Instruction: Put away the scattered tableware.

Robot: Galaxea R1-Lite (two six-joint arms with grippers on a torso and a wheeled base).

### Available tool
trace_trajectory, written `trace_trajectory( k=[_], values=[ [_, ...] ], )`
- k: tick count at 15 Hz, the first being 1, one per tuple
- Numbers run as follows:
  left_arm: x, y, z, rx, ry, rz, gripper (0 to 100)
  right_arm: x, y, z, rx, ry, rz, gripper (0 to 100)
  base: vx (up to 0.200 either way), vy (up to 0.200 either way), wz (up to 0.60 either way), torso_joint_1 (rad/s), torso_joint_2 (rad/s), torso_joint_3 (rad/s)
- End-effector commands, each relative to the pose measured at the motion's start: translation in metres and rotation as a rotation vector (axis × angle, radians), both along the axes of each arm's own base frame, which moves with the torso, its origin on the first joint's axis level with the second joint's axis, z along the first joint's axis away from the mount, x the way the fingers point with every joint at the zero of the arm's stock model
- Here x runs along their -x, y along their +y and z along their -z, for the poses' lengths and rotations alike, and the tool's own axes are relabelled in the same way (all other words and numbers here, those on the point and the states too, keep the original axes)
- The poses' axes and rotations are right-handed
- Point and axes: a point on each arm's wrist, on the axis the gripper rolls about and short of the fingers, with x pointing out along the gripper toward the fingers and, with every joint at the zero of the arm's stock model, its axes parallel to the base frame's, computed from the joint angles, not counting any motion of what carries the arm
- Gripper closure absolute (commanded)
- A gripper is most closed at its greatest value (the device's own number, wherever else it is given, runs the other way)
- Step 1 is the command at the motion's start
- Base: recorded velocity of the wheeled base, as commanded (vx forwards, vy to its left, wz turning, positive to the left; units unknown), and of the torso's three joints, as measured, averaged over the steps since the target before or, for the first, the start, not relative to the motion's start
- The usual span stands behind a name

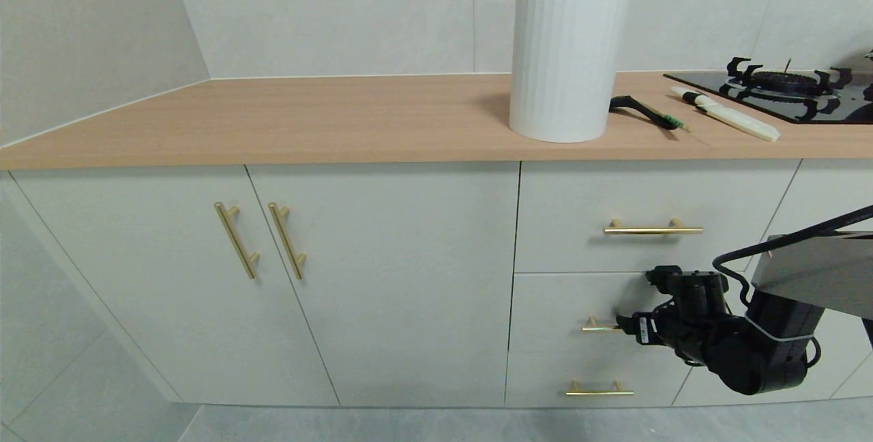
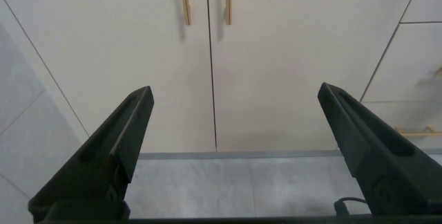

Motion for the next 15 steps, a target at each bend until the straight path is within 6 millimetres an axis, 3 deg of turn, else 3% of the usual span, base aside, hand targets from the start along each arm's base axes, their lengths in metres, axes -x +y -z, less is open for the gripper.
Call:
trace_trajectory(
  k=[1,12,15],
  values=[
    [0.0,0.0,0.0,0.0,0.001,0.0,0,0.002,0.0,0.007,0.003,0.022,-0.002,0,0.0,0.0,0.0,0.0,0.0,0.0],
    [0.0,0.0,0.0,0.0,0.001,0.0,0,0.024,0.002,0.014,0.015,0.097,-0.021,0,0.0,0.0,0.0,0.0,0.0,0.0],
    [0.0,0.0,0.0,0.0,0.003,0.0,0,0.056,0.002,-0.016,-0.009,0.117,-0.067,0,0.0,0.0,0.0,0.0,0.0,0.0]
  ],
)
